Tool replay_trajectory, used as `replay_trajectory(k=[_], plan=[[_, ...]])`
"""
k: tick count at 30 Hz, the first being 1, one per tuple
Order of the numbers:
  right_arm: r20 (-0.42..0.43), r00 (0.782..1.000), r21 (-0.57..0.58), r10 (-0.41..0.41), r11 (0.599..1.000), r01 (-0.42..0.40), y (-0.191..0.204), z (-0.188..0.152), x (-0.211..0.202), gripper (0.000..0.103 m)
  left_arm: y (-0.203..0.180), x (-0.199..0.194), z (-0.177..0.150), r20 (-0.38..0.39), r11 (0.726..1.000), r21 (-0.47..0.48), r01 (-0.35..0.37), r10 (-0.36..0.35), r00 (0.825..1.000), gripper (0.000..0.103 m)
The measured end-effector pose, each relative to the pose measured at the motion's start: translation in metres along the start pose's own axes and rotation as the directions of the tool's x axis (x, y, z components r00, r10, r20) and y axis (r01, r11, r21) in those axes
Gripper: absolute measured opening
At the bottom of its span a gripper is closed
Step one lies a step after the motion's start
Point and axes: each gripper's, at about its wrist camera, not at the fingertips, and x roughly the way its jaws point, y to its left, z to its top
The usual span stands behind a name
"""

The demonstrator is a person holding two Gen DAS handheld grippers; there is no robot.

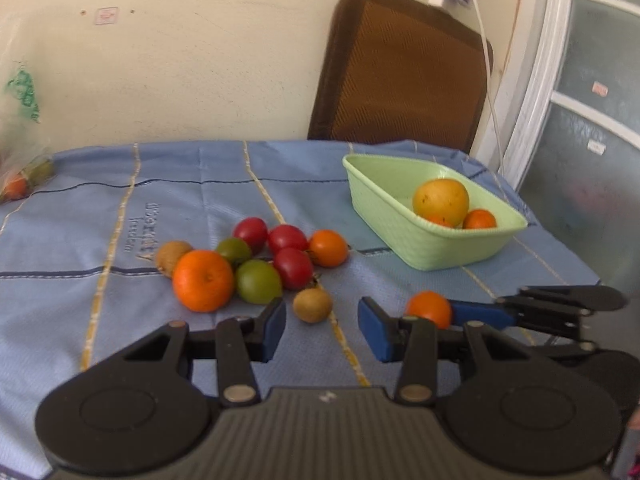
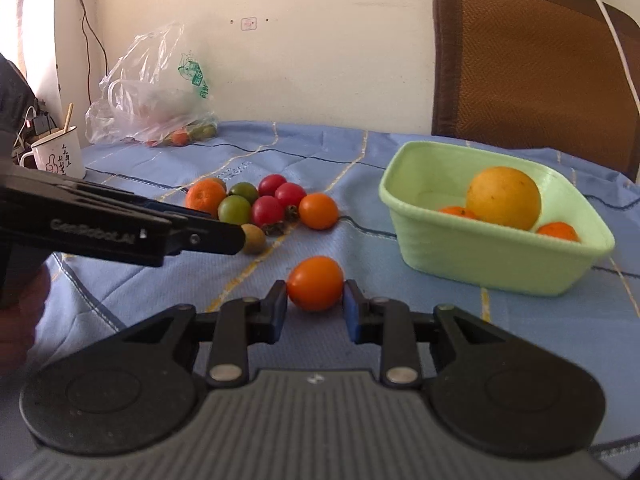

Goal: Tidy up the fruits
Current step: 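Grasp a tangerine with the right gripper while the left gripper grasps a kiwi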

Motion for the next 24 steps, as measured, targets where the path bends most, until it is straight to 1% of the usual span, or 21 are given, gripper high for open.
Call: replay_trajectory(k=[2, 3, 5, 8, 10, 12, 16, 18, 21, 22, 24], plan=[[0.008, 1.000, 0.038, 0.005, 0.999, -0.005, -0.007, -0.003, -0.005, 0.033, -0.004, 0.011, 0.001, -0.013, 0.999, 0.012, -0.037, 0.037, 0.999, 0.040], [0.005, 1.000, 0.057, 0.009, 0.998, -0.010, -0.010, -0.003, -0.005, 0.033, -0.005, 0.014, 0.002, -0.020, 0.999, 0.011, -0.043, 0.043, 0.999, 0.040], [0.003, 1.000, 0.091, 0.017, 0.996, -0.018, -0.015, -0.003, -0.004, 0.033, -0.003, 0.017, 0.003, -0.026, 0.999, 0.003, -0.049, 0.049, 0.998, 0.026], [0.001, 1.000, 0.118, 0.029, 0.993, -0.029, -0.016, -0.003, -0.004, 0.033, -0.005, 0.011, 0.000, -0.022, 0.999, 0.005, -0.047, 0.047, 0.999, 0.026], [0.002, 1.000, 0.113, 0.030, 0.993, -0.030, -0.016, -0.004, -0.005, 0.033, -0.008, 0.003, -0.006, -0.028, 1.000, -0.004, -0.022, 0.022, 0.999, 0.026], [-0.001, 1.000, 0.104, 0.026, 0.994, -0.026, -0.013, -0.006, -0.008, 0.033, -0.015, -0.008, -0.016, -0.033, 1.000, -0.007, 0.019, -0.019, 0.999, 0.026], [0.006, 0.999, 0.104, 0.051, 0.993, -0.051, -0.006, -0.019, -0.027, 0.032, -0.038, -0.028, -0.035, -0.038, 0.996, 0.048, 0.074, -0.072, 0.997, 0.026], [0.023, 0.999, 0.093, 0.044, 0.995, -0.046, -0.003, -0.027, -0.041, 0.032, -0.046, -0.035, -0.040, -0.038, 0.992, 0.067, 0.104, -0.102, 0.994, 0.026], [0.036, 0.998, 0.109, 0.045, 0.993, -0.048, -0.007, -0.036, -0.055, 0.032, -0.055, -0.037, -0.036, -0.032, 0.989, 0.081, 0.125, -0.123, 0.992, 0.026], [0.047, 0.998, 0.112, 0.033, 0.993, -0.038, -0.008, -0.036, -0.057, 0.032, -0.057, -0.036, -0.030, -0.025, 0.988, 0.084, 0.131, -0.129, 0.991, 0.026], [0.094, 0.995, 0.101, -0.020, 0.995, 0.010, -0.012, -0.032, -0.062, 0.032, -0.063, -0.029, -0.014, -0.013, 0.986, 0.075, 0.147, -0.147, 0.989, 0.026]])
